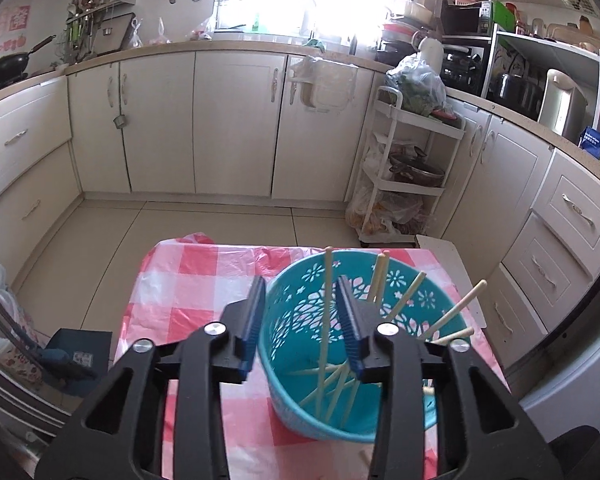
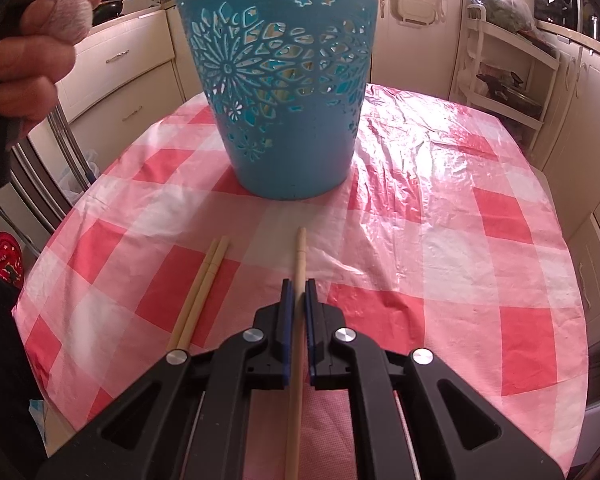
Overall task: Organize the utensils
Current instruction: 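Open the left gripper to drop the stick into the basket, then lift the stick held in the right gripper and carry it over the basket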
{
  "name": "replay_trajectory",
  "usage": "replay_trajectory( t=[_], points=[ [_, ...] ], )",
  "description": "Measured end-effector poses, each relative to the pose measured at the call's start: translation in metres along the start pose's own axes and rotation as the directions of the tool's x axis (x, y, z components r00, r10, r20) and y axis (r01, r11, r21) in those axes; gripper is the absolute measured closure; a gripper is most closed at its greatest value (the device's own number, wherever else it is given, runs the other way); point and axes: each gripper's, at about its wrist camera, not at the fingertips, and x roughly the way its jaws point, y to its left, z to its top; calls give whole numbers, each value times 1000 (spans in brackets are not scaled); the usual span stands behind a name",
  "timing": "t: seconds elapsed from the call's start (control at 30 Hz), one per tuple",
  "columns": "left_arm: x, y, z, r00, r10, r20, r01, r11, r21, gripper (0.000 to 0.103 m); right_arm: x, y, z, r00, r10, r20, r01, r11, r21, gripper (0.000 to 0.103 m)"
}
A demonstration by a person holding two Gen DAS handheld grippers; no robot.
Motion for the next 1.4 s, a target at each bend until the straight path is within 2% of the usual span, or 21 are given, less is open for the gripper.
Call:
replay_trajectory(
  t=[0.27, 0.43, 0.57, 0.63, 0.8, 0.97, 1.4],
  points=[
    [-47, 18, -26, 997, 76, 5, -76, 997, -20, 27, -1, 1, -1, 1000, -5, 6, 5, 1000, -5, 97],
    [-62, 31, -52, 995, 98, 33, -97, 995, -36, 19, -5, -7, -5, 1000, 28, 4, -29, 999, 46, 97],
    [-51, 49, -67, 994, 100, -33, -103, 990, -92, 19, -8, -15, -7, 997, 75, 1, -75, 992, 101, 97],
    [-48, 55, -69, 994, 100, -53, -105, 989, -107, 19, -9, -21, -6, 992, 125, 9, -125, 981, 147, 97],
    [-54, 53, -67, 992, 124, -14, -124, 988, -94, 16, -15, -20, -1, 972, 229, 56, -236, 953, 189, 97],
    [-51, 49, -66, 991, 132, -19, -133, 987, -86, 16, -24, -16, 3, 949, 302, 86, -313, 931, 187, 97],
    [-38, 43, -72, 986, 161, -48, -164, 985, -54, 14, -48, -19, 11, 901, 401, 166, -429, 884, 188, 97]
  ],
)
